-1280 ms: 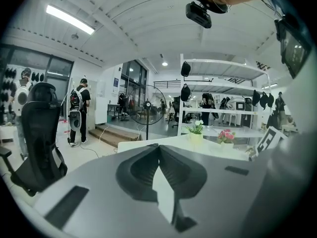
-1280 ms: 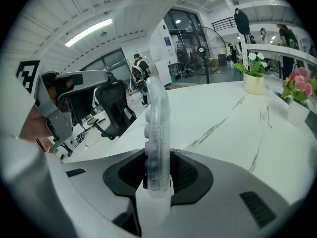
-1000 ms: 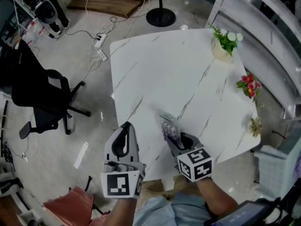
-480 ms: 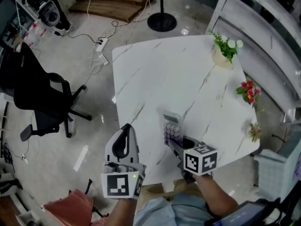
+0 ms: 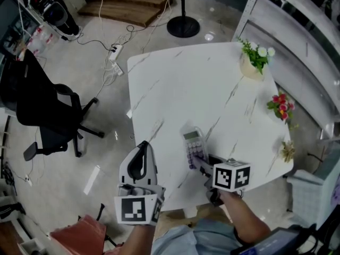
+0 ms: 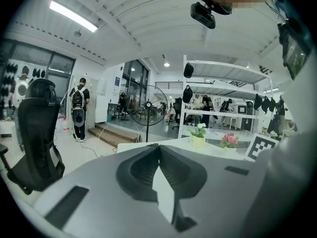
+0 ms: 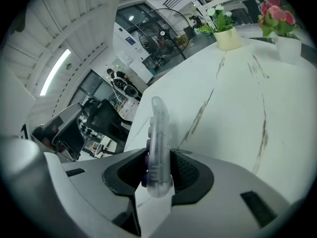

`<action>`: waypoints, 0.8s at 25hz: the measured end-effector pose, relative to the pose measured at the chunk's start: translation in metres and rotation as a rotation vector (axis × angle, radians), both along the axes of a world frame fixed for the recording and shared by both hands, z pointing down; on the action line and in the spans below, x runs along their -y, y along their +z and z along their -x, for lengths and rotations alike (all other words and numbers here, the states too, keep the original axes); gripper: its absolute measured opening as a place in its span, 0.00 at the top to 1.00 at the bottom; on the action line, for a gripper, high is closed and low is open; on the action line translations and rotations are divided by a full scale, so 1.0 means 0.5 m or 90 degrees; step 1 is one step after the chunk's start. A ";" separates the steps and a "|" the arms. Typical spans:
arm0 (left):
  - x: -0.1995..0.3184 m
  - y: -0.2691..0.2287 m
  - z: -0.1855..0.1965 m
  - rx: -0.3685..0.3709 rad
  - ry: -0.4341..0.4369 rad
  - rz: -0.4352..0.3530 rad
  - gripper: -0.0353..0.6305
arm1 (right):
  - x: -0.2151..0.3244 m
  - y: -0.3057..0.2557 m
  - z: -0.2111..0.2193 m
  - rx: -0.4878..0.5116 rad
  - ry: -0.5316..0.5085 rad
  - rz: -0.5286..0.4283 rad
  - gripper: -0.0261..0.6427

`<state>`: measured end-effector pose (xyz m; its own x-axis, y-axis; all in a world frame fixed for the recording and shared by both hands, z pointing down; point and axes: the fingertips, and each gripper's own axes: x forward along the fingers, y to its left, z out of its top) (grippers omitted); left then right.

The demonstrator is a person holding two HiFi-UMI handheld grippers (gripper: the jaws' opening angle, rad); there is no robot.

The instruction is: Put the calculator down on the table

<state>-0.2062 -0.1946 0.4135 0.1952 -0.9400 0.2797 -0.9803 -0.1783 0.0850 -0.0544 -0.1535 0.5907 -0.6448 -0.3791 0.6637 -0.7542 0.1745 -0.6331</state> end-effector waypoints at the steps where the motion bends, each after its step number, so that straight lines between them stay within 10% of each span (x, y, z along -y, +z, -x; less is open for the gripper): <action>1: 0.001 0.000 0.000 -0.001 0.000 0.001 0.94 | 0.000 0.001 -0.001 0.000 0.001 0.002 0.73; 20: 0.011 0.013 -0.010 -0.003 0.003 0.016 0.94 | 0.008 0.010 -0.024 -0.040 -0.003 -0.036 0.69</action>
